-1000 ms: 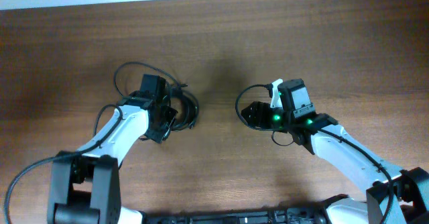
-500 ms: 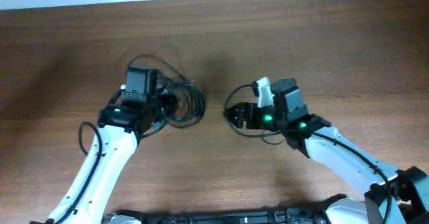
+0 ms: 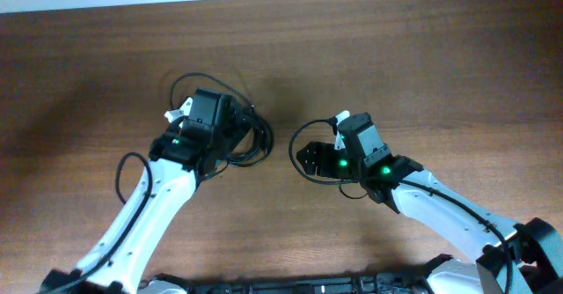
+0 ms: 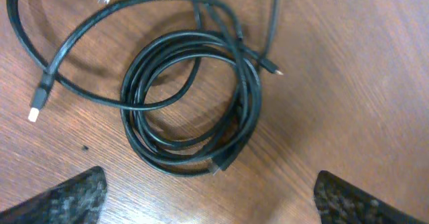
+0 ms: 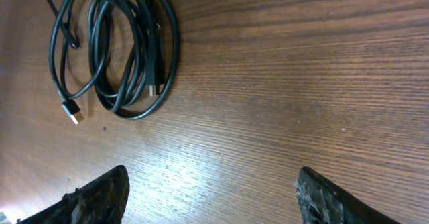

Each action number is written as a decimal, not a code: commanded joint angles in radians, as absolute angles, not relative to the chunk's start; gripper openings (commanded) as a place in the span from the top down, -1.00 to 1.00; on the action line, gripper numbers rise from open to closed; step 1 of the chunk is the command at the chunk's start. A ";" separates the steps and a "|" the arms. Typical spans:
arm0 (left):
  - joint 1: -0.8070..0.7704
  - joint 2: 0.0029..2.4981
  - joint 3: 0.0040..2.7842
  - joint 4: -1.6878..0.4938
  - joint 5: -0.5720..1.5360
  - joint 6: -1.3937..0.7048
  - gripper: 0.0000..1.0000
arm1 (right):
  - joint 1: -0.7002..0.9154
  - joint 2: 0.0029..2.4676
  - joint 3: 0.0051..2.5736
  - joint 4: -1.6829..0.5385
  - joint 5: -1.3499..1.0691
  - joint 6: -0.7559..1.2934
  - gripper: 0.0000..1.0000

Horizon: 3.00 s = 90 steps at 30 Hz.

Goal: Untangle cables

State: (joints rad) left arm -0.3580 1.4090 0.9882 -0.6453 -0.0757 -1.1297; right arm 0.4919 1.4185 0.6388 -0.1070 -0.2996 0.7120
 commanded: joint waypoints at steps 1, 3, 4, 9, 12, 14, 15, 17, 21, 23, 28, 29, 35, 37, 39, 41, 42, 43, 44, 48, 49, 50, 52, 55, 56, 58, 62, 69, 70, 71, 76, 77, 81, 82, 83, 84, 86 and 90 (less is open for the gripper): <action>-0.357 1.509 0.996 -0.559 -0.062 -1.139 -0.41 | 0.488 1.415 0.645 -0.110 -0.282 0.715 -0.55; -0.357 1.595 0.996 -0.443 0.006 -1.078 -0.04 | 0.488 1.415 0.645 -0.110 -0.276 0.714 -0.56; -0.357 1.636 0.996 -0.402 -0.002 -1.076 -0.04 | 0.488 1.415 0.645 -0.110 -0.276 0.714 -0.56; -0.357 1.772 0.996 -0.246 -0.081 -1.084 -0.07 | 0.488 1.415 0.645 -0.111 -0.276 0.714 -0.56; -0.357 1.810 0.996 -0.178 -0.132 -1.084 0.10 | 0.488 1.415 0.645 -0.110 -0.275 0.714 -0.56; -0.357 1.835 0.996 -0.150 -0.132 -1.087 0.39 | 0.488 1.415 0.645 -0.110 -0.275 0.714 -0.56; -0.357 1.838 0.996 -0.134 -0.133 -1.087 0.52 | 0.488 1.415 0.645 -0.111 -0.275 0.714 -0.56; -0.357 1.838 0.996 -0.104 -0.140 -1.086 0.70 | 0.488 1.415 0.645 -0.110 -0.275 0.714 -0.56; -0.349 1.790 0.998 -0.122 -0.043 -1.085 1.00 | 0.488 1.415 0.645 -0.113 -0.278 0.711 -0.58; -0.336 1.644 1.001 -0.210 -0.025 -1.082 1.00 | 0.488 1.415 0.645 -0.109 -0.332 0.711 -0.75; -0.336 1.304 1.001 -0.329 -0.022 -1.082 1.00 | 0.439 1.412 0.646 -0.020 -0.594 0.703 -0.85; -0.336 1.257 1.001 -0.344 -0.022 -1.082 1.00 | 0.423 1.412 0.646 0.053 -0.691 0.703 -0.90; -0.336 1.182 1.001 -0.327 0.146 -1.079 1.00 | 0.486 1.414 0.646 0.399 -0.603 0.673 -0.97; -0.336 1.180 1.001 -0.260 0.252 -0.950 1.00 | 0.501 1.415 0.647 0.434 -0.567 0.673 -0.97; -0.336 1.180 1.001 -0.199 0.327 -0.805 1.00 | 0.519 1.415 0.647 0.450 -0.583 0.673 -0.97; -0.336 1.180 1.001 -0.216 0.327 -0.783 1.00 | 0.525 1.415 0.647 0.487 -0.622 0.675 -0.99; -0.338 1.180 1.000 -0.233 0.335 -0.741 1.00 | 0.521 1.415 0.647 0.506 -0.624 0.722 -0.92; -0.338 1.180 1.000 -0.245 0.347 -0.693 1.00 | 0.511 1.415 0.647 0.526 -0.620 0.777 -0.81; -0.338 1.180 1.000 -0.258 0.356 -0.653 1.00 | 0.492 1.415 0.647 0.531 -0.616 0.829 -0.72; -0.338 1.180 1.000 -0.263 0.356 -0.635 1.00 | 0.457 1.415 0.647 0.529 -0.603 0.907 -0.58; -0.338 1.180 1.000 -0.263 0.365 -0.635 1.00 | 0.457 1.415 0.647 0.528 -0.585 0.955 -0.54; -0.338 1.180 1.000 -0.262 0.384 -0.635 1.00 | 0.457 1.415 0.647 0.528 -0.554 1.026 -0.54; -0.338 1.180 1.000 -0.234 0.398 -0.635 1.00 | 0.459 1.415 0.647 0.484 -0.505 1.108 -0.53; -0.338 1.180 1.001 -0.146 0.405 -0.688 1.00 | 0.470 1.448 0.647 0.412 -0.472 1.119 -0.54; -0.338 1.180 1.001 -0.113 0.405 -0.733 1.00 | 0.489 1.477 0.647 0.415 -0.446 1.102 -0.55; -0.338 1.179 1.001 -0.054 0.405 -0.764 1.00 | 0.527 1.546 0.647 0.421 -0.317 1.086 -0.62; -0.338 1.161 1.001 0.110 0.460 -0.853 1.00 | 0.538 1.720 0.648 0.553 -0.279 1.143 -0.72; -0.339 1.156 1.001 0.209 0.461 -0.875 1.00 | 0.643 1.769 0.691 0.750 -0.283 1.142 -0.95; -0.338 1.156 1.001 0.209 0.455 -0.875 1.00 | 0.664 1.769 0.706 0.749 -0.279 1.135 -0.98; -0.338 1.156 1.001 0.210 0.456 -0.890 1.00 | 0.677 1.769 0.719 0.748 -0.247 1.131 -0.98; -0.369 1.148 1.002 0.316 0.456 -0.979 1.00 | 0.649 1.770 0.760 0.624 -0.055 1.131 0.35; -0.364 1.142 1.002 0.317 0.455 -0.979 1.00 | 0.624 1.770 0.760 0.583 -0.068 1.130 0.64; -0.163 1.047 1.002 0.211 0.457 -0.972 1.00 | 0.327 1.756 0.760 0.325 -0.418 0.793 0.92; -0.102 1.015 1.002 0.173 0.457 -0.971 1.00 | 0.243 1.751 0.760 0.264 -0.495 0.729 0.92; -0.040 0.986 1.002 0.132 0.457 -0.965 1.00 | 0.121 1.747 0.760 0.174 -0.563 0.642 0.92; -0.003 0.971 1.002 0.107 0.457 -0.940 1.00 | 0.057 1.745 0.760 0.122 -0.577 0.606 0.92; 0.054 0.954 1.002 0.044 0.456 -0.896 1.00 | -0.086 1.744 0.760 0.013 -0.599 0.524 0.92; 0.108 0.960 1.002 -0.059 0.313 -0.779 1.00 | -0.315 1.695 0.760 -0.134 -0.637 0.408 0.91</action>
State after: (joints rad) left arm 0.0830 0.9638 0.9920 -0.0391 0.4252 -0.8555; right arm -0.2375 1.7500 0.7662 -0.1055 -0.5945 0.5125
